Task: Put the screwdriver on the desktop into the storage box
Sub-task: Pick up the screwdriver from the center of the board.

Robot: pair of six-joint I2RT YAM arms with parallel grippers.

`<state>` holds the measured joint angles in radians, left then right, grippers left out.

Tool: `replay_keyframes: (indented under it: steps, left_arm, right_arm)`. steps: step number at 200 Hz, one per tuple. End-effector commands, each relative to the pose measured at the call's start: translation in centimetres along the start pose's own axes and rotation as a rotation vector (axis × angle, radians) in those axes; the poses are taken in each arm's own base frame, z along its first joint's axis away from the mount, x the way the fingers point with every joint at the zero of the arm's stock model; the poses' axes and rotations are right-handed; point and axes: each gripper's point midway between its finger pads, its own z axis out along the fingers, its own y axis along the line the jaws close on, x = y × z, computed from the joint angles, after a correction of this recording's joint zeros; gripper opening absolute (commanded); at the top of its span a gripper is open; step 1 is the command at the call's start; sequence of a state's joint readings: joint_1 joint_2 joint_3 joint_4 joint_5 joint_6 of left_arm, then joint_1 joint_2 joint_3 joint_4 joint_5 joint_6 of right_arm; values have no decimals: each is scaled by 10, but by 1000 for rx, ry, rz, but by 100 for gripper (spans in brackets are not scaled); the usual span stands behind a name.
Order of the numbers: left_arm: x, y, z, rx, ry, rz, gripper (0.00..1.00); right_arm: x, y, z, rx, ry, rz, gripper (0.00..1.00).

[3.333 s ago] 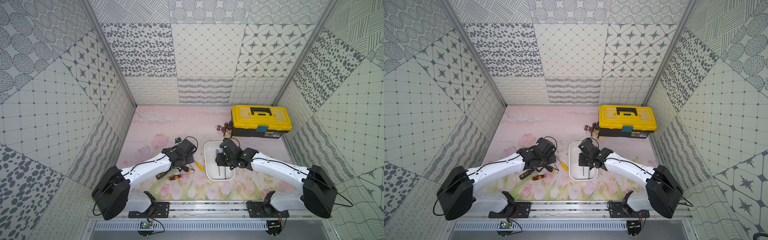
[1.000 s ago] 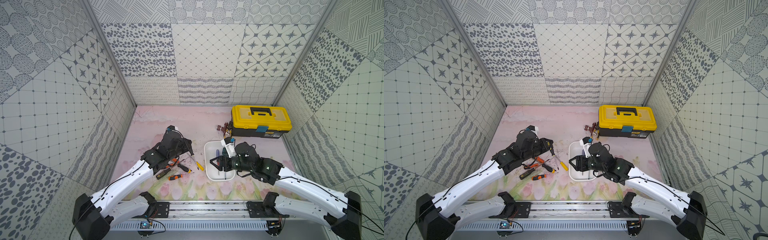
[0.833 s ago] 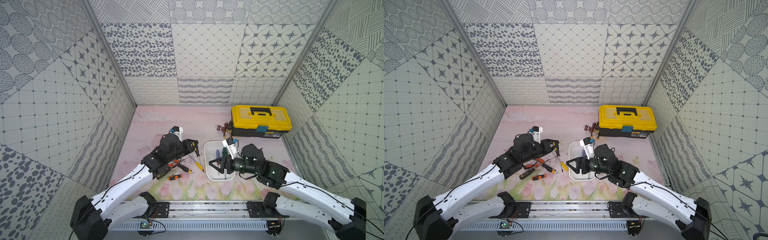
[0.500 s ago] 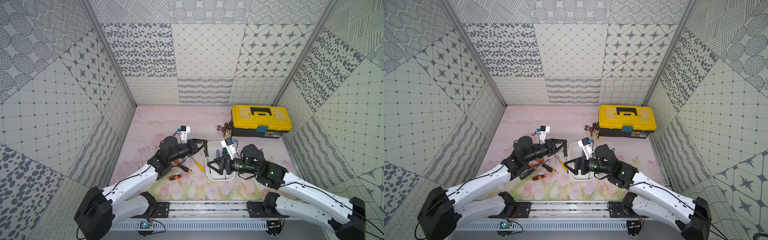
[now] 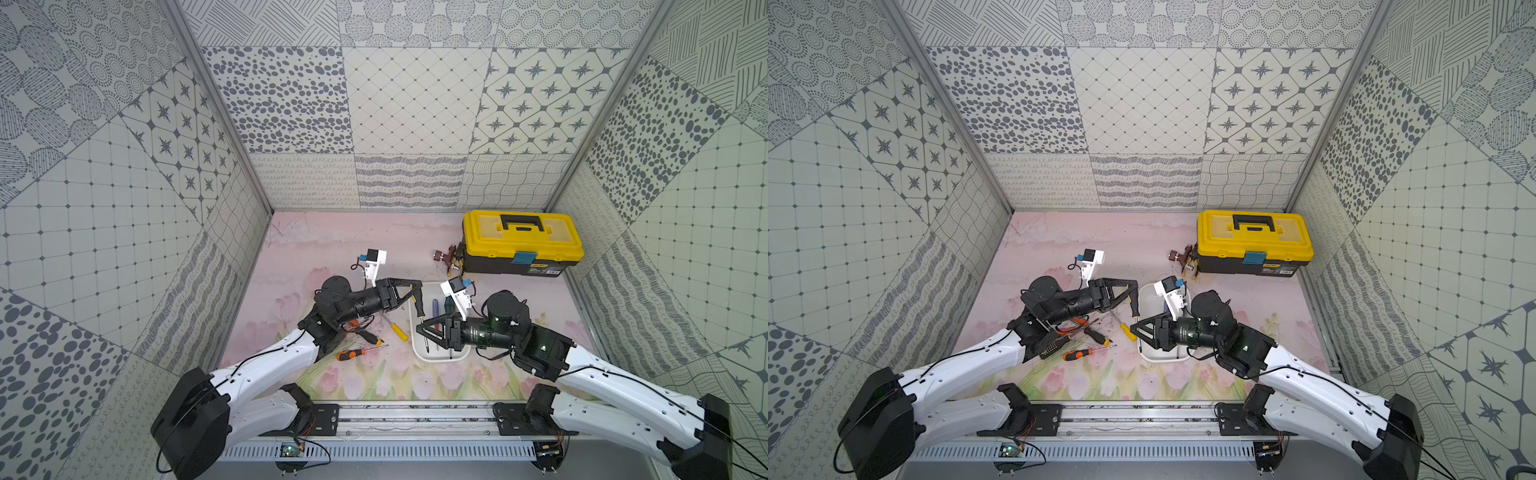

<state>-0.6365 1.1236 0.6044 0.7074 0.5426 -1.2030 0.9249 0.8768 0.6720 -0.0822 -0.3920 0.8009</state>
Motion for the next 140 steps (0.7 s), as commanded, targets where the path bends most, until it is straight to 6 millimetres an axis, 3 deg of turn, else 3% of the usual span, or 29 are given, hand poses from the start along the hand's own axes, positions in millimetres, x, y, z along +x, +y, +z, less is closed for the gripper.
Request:
replay_keyframes:
  steps: [1,22,62,78,95,124,140]
  left_arm:
    - [3,-30,-1,114,15,82,0]
    - [5,-29,-2,98,11,103,0]
    - [4,-13,-7,-18,-13,135,0]
    - [1,5,-8,-123,-30,132,32]
    - [-3,27,-12,-240,-54,113,56]
    - [-2,50,-19,-367,-61,115,74]
    - [-1,60,-24,-420,-58,126,77]
  right_arm:
    - [-1,-1,4,-15,-10,-12,22]
    - [0,-1,3,-13,-8,-17,0]
    - [-3,-16,-1,81,-29,-13,0]
    - [-3,-29,-2,157,-30,-7,0]
    - [-4,-46,-3,251,-35,0,0]
    - [-3,-75,-7,403,-35,18,0]
    - [-2,-93,-11,507,-39,38,0]
